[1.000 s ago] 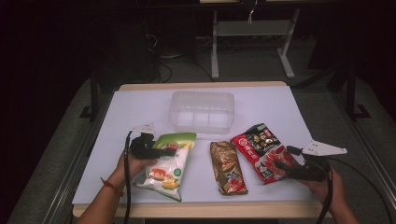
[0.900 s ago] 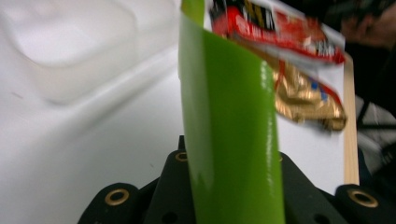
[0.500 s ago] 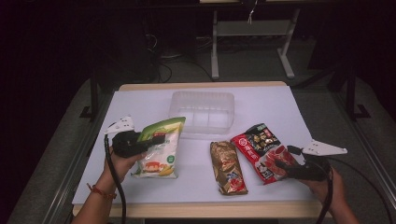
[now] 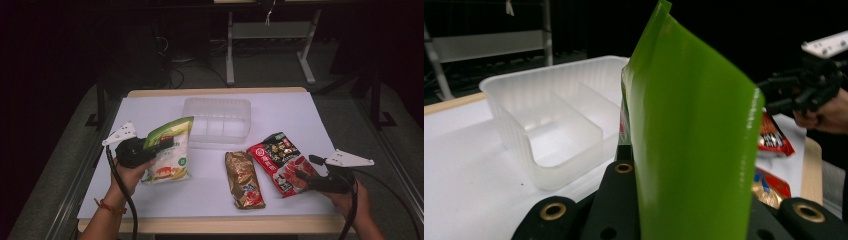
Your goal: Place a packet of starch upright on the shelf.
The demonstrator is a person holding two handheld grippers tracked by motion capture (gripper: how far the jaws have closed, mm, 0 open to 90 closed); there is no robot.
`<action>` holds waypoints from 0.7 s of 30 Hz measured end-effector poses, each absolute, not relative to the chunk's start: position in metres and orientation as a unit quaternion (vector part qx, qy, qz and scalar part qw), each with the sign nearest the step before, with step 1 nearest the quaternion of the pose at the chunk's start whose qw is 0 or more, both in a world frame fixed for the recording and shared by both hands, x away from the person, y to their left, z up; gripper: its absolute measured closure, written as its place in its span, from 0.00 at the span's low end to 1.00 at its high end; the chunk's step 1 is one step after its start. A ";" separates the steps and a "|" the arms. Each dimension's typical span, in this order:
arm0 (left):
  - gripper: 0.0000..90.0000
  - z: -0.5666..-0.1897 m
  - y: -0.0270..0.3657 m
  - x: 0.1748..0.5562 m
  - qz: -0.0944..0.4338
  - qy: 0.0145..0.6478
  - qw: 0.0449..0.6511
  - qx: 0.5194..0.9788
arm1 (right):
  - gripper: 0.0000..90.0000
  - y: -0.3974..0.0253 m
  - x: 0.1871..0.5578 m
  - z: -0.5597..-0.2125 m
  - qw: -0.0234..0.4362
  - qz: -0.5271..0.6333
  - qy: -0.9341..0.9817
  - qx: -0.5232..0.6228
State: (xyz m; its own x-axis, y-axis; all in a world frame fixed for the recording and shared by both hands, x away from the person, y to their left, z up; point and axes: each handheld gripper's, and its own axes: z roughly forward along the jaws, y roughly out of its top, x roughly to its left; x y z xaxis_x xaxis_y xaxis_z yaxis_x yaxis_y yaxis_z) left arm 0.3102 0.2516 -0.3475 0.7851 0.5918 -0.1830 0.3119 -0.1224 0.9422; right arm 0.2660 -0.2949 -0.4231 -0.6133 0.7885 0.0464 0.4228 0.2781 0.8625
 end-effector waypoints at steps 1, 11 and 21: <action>0.94 -0.347 0.252 0.310 0.123 0.309 0.589 0.736 | 0.27 -0.295 0.266 -0.423 0.203 0.457 0.773 0.391; 0.94 -0.341 0.252 0.311 0.142 0.342 0.602 0.708 | 0.27 -0.300 0.266 -0.424 0.214 0.458 0.764 0.401; 0.94 -0.326 0.232 0.318 0.168 0.354 0.602 0.696 | 0.27 -0.301 0.265 -0.424 0.221 0.460 0.758 0.406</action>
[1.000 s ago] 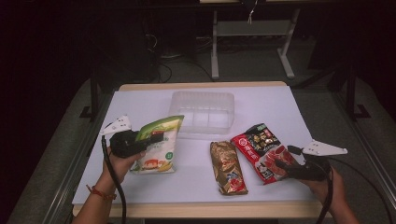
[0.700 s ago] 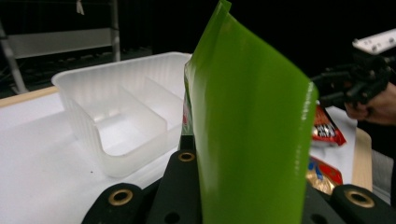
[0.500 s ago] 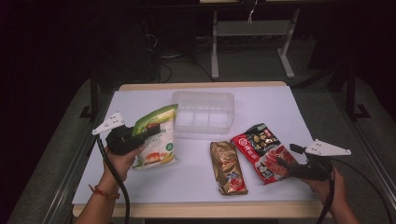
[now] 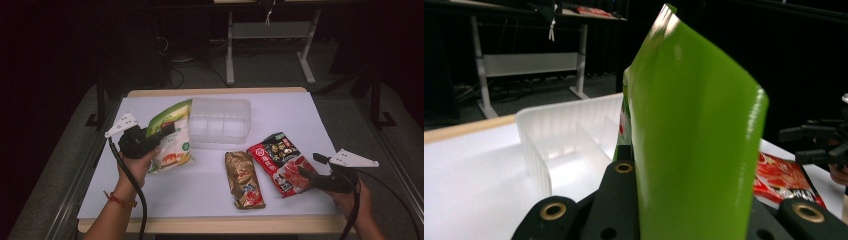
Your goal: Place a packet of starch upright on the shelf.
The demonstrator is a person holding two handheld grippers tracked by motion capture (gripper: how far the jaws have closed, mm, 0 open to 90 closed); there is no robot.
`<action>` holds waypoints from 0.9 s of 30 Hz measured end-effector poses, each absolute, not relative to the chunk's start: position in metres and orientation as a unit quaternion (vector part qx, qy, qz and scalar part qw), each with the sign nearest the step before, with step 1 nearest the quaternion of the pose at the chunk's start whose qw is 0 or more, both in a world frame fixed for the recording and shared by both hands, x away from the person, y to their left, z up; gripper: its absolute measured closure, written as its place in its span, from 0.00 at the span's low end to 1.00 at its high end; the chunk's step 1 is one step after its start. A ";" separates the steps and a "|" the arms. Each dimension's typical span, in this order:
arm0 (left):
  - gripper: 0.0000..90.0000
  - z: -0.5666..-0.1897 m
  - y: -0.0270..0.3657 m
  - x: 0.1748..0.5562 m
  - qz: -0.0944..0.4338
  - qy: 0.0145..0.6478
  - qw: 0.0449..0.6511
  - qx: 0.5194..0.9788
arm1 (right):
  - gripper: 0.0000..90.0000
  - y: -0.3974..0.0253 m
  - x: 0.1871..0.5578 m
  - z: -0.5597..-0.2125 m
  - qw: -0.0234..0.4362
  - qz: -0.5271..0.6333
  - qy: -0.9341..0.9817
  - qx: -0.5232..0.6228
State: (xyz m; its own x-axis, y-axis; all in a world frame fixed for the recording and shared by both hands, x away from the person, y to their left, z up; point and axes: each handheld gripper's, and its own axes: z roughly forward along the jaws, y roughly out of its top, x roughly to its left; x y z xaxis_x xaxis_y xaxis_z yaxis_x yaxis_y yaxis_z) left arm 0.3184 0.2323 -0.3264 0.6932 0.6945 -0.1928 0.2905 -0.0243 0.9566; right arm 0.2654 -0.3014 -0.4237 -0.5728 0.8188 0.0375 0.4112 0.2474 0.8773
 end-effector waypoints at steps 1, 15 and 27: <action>0.94 -0.324 0.231 0.320 0.170 0.352 0.603 0.696 | 0.27 -0.302 0.265 -0.424 0.222 0.460 0.757 0.406; 0.94 -0.308 0.203 0.346 0.201 0.356 0.614 0.675 | 0.27 -0.300 0.264 -0.424 0.229 0.459 0.759 0.401; 0.94 -0.307 0.189 0.390 0.234 0.388 0.601 0.658 | 0.27 -0.299 0.265 -0.427 0.229 0.455 0.762 0.401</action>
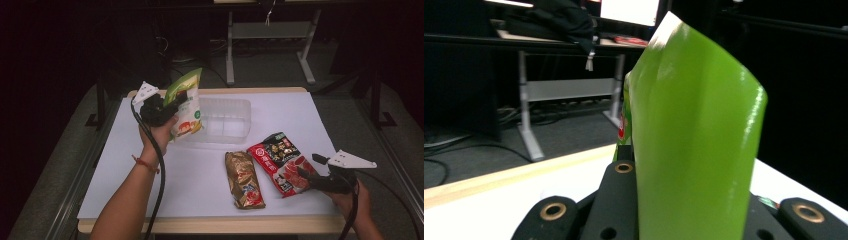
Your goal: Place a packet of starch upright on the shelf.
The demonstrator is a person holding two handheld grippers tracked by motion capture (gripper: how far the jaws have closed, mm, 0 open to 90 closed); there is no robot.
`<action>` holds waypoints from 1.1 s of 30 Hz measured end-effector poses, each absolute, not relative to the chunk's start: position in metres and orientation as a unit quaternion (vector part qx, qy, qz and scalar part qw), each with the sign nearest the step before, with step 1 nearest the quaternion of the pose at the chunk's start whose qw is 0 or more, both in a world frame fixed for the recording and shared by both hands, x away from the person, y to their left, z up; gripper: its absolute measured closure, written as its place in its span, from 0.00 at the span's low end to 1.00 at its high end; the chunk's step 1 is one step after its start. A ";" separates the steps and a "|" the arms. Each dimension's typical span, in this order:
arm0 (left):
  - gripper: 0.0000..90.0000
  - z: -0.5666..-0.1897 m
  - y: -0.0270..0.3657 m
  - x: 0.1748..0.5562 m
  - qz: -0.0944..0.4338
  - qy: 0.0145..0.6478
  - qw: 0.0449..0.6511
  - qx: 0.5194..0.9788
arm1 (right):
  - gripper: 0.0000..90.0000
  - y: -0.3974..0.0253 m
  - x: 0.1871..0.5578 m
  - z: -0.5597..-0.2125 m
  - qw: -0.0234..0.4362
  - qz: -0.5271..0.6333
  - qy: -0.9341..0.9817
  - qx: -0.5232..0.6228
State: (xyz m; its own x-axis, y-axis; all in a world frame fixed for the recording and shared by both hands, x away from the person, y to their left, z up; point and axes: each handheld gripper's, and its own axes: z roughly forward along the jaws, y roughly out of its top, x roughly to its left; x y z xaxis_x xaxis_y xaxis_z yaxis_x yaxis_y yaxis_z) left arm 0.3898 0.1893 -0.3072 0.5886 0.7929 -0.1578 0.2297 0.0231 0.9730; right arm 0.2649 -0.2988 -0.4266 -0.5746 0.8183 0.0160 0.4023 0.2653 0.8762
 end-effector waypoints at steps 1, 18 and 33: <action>0.94 -0.307 0.188 0.394 0.241 0.390 0.597 0.658 | 0.27 -0.299 0.265 -0.427 0.229 0.455 0.762 0.401; 0.94 -0.329 0.169 0.445 0.268 0.436 0.586 0.628 | 0.27 -0.298 0.264 -0.428 0.227 0.455 0.764 0.398; 0.94 -0.343 0.139 0.467 0.335 0.427 0.564 0.622 | 0.27 -0.294 0.262 -0.429 0.224 0.452 0.770 0.390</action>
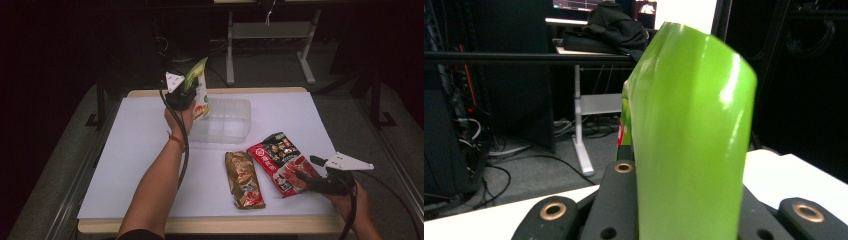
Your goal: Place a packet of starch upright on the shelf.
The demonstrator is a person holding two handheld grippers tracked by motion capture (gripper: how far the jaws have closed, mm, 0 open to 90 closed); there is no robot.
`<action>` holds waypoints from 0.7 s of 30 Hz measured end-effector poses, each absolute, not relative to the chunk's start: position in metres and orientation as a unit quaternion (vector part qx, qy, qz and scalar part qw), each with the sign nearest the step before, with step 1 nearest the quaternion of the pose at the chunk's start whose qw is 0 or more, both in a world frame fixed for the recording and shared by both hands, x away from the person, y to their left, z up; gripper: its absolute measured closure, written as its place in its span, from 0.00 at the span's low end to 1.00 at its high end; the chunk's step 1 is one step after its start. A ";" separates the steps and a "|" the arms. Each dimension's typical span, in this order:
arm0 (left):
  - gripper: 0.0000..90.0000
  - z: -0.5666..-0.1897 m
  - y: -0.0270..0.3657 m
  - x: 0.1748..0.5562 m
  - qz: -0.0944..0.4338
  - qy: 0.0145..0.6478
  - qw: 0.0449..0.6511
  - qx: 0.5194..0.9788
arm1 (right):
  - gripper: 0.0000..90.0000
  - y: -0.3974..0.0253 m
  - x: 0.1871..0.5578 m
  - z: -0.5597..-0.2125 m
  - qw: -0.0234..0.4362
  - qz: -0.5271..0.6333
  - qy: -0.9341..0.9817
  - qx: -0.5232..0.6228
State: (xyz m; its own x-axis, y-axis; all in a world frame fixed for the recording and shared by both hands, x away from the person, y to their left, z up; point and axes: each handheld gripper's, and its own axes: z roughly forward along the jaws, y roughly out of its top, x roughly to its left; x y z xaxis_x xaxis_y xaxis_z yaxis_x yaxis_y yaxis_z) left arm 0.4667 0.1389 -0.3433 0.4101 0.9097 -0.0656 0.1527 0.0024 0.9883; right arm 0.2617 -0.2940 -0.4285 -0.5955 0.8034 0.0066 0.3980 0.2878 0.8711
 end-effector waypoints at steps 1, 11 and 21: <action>0.94 -0.348 0.136 0.470 0.344 0.430 0.558 0.620 | 0.27 -0.294 0.261 -0.428 0.225 0.451 0.771 0.389; 0.93 -0.369 0.133 0.476 0.328 0.439 0.555 0.626 | 0.27 -0.294 0.260 -0.428 0.223 0.453 0.771 0.388; 0.77 -0.371 0.143 0.467 0.294 0.413 0.547 0.666 | 0.27 -0.292 0.261 -0.429 0.222 0.448 0.775 0.386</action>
